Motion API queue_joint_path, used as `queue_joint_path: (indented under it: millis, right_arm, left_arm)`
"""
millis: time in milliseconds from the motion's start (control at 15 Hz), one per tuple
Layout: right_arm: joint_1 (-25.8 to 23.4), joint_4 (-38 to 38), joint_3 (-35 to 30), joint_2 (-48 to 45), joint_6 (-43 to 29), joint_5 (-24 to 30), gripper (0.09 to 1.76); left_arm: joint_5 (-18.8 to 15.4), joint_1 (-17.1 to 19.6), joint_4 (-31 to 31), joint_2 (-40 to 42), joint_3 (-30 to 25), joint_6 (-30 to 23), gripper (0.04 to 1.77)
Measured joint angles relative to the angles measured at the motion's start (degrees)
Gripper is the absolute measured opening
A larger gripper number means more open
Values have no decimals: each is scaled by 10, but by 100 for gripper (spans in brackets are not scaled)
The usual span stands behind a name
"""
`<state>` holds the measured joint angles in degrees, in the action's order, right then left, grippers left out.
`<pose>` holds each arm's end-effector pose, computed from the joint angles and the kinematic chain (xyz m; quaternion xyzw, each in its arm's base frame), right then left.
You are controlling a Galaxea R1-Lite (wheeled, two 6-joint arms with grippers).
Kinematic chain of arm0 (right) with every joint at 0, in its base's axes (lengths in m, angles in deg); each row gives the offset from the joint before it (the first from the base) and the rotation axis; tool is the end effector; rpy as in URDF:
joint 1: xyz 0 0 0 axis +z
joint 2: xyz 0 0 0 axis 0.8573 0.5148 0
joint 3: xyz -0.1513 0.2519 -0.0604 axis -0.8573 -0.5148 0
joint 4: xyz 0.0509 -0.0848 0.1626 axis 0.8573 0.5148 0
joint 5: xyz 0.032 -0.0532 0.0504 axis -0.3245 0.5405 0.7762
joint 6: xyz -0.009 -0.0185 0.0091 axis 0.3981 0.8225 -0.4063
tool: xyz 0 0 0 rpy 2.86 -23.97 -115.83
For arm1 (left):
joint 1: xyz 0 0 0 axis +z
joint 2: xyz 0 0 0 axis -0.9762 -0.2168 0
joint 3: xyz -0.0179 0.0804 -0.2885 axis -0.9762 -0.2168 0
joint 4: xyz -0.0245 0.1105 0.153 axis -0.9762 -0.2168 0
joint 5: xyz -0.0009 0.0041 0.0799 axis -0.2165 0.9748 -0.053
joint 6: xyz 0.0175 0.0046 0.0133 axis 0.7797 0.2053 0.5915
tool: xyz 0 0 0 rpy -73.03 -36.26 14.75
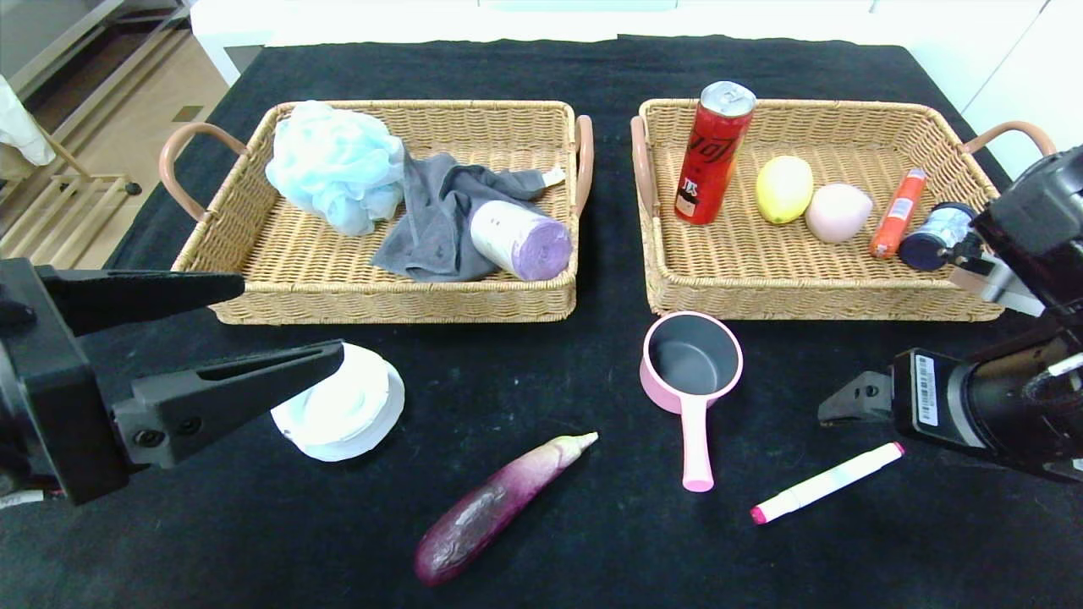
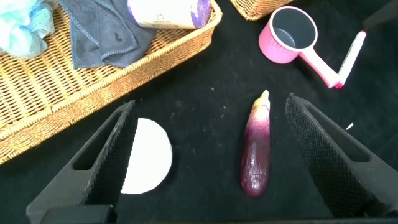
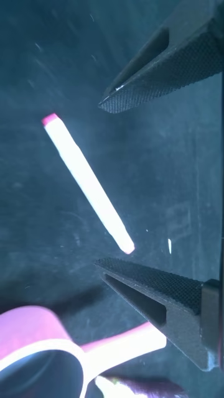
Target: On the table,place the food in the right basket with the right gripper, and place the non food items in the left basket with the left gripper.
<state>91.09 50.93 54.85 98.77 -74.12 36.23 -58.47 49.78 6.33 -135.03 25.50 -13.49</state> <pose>0.1947 0.1157 0.2639 0.1670 0.4523 -0.0347 0.8754 0.1206 -0.0654 0.2997 0.0780 0.0690 -0.2836 0.9533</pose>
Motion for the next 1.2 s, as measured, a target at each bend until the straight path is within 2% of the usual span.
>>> queue_joint_path:
  millis: [467,800,1200]
  right_arm:
    - [13,-2,-27,36,-66,16,171]
    - [9,-9,-45,39,-72,32,171]
    - [-5,-57,-68,58,-74,36,171]
  left_arm:
    - [0,0,0,0,-1,0,172]
    - [0,0,0,0,-2,0,172]
    - [-1,0,-1,0,-3,0,172]
